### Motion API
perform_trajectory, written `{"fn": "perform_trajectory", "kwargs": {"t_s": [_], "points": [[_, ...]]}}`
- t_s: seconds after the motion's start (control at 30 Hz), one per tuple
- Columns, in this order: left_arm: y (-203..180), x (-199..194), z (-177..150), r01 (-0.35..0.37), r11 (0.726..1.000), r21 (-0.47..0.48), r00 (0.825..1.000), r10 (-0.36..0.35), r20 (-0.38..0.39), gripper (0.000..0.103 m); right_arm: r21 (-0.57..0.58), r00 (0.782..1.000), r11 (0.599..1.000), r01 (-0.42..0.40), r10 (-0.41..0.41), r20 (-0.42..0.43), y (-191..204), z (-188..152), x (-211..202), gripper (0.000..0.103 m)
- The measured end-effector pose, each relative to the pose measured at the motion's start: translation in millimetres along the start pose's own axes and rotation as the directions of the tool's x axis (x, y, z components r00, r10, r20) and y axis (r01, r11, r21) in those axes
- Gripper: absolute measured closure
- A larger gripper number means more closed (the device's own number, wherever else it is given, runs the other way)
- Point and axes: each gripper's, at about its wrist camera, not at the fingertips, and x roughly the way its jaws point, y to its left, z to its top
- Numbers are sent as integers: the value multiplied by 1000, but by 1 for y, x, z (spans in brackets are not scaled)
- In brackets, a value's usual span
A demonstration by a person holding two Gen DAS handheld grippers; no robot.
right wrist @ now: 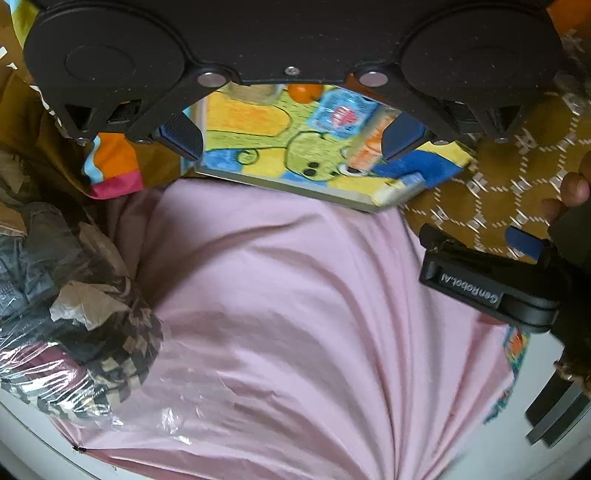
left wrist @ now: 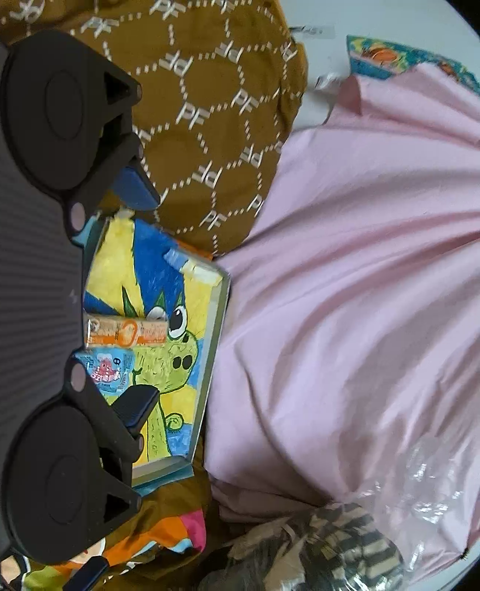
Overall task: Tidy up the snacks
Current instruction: 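Lift both open tools away from the tray back over the snacks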
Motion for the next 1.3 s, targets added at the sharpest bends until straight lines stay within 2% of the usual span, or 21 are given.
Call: {"fn": "perform_trajectory", "kwargs": {"t_s": [0.23,0.47,0.63,0.9,1.03,1.3], "points": [[16,-51,-12,-13,1000,0,999,13,35,0,65,999,998,-25,23,33,2,11,-45,1],[36,-88,-31,-11,1000,-13,1000,12,20,0,154,999,987,-52,52,3,0,8,-86,1],[54,-109,-46,-16,1000,-10,1000,17,4,0,172,997,983,-68,73,-26,8,3,-111,1],[78,-133,-71,-43,999,16,998,44,-43,0,182,989,979,-91,110,-102,23,-8,-139,1],[88,-140,-84,-78,996,47,994,81,-74,0,182,983,980,-85,112,-147,28,-12,-146,1],[103,-139,-102,-95,995,32,978,99,-185,0,170,958,981,-95,137,-251,38,-24,-148,1]]}}
